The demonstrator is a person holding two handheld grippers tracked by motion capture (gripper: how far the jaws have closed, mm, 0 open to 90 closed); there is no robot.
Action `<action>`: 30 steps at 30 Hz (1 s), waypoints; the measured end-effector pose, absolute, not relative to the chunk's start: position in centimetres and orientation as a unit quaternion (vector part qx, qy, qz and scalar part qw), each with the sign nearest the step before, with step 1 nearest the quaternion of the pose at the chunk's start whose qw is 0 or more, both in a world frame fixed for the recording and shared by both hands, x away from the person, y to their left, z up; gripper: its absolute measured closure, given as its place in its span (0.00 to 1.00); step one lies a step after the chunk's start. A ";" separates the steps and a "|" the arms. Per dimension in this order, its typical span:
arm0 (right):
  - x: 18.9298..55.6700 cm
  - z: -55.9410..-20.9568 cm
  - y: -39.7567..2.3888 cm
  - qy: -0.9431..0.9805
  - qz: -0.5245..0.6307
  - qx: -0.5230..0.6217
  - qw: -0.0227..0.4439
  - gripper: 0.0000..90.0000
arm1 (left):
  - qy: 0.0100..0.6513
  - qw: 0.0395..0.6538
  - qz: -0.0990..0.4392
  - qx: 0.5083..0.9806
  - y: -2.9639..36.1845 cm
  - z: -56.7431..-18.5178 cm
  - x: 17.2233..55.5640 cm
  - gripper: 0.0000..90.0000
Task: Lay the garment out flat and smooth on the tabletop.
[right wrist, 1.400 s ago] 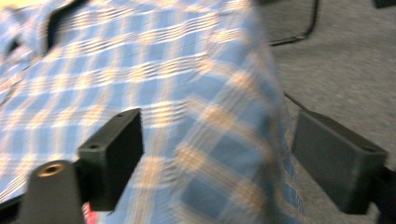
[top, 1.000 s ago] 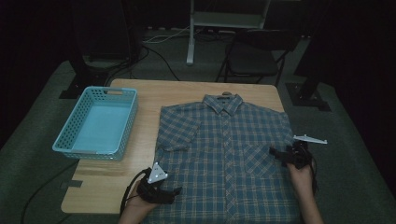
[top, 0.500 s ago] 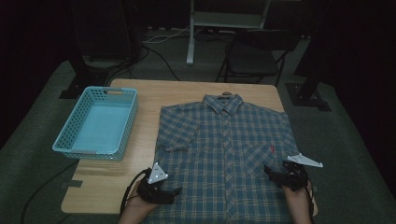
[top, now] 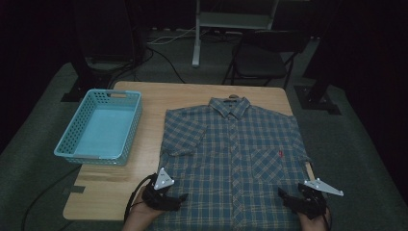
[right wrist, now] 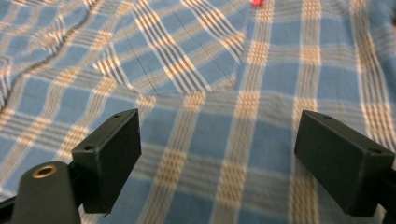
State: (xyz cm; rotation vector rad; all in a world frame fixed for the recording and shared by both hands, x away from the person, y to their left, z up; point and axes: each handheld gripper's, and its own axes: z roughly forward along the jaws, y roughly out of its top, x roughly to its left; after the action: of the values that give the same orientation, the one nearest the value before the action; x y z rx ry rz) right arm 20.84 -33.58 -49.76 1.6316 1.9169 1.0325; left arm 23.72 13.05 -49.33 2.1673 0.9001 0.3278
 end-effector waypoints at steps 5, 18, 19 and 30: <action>19.6 -50.3 -34.3 0.665 0.391 0.596 0.222 0.16 | 0.349 0.376 0.121 0.850 13.1 -49.2 23.9 0.22; 18.9 -51.7 -32.9 0.672 0.372 0.565 0.303 0.15 | 0.345 0.374 0.129 0.851 12.9 -49.3 23.7 0.22; 18.9 -51.7 -32.9 0.671 0.373 0.564 0.305 0.15 | 0.345 0.375 0.127 0.851 12.9 -49.3 23.7 0.22; 18.4 -52.1 -32.9 0.666 0.384 0.557 0.315 0.15 | 0.326 0.388 0.148 0.849 13.7 -45.9 26.3 0.22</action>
State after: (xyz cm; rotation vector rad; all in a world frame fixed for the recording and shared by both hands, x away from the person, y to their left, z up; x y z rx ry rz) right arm 18.45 -32.87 -52.08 1.4680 1.7542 1.0109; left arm 26.31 13.71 -45.87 2.1599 0.8292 0.3777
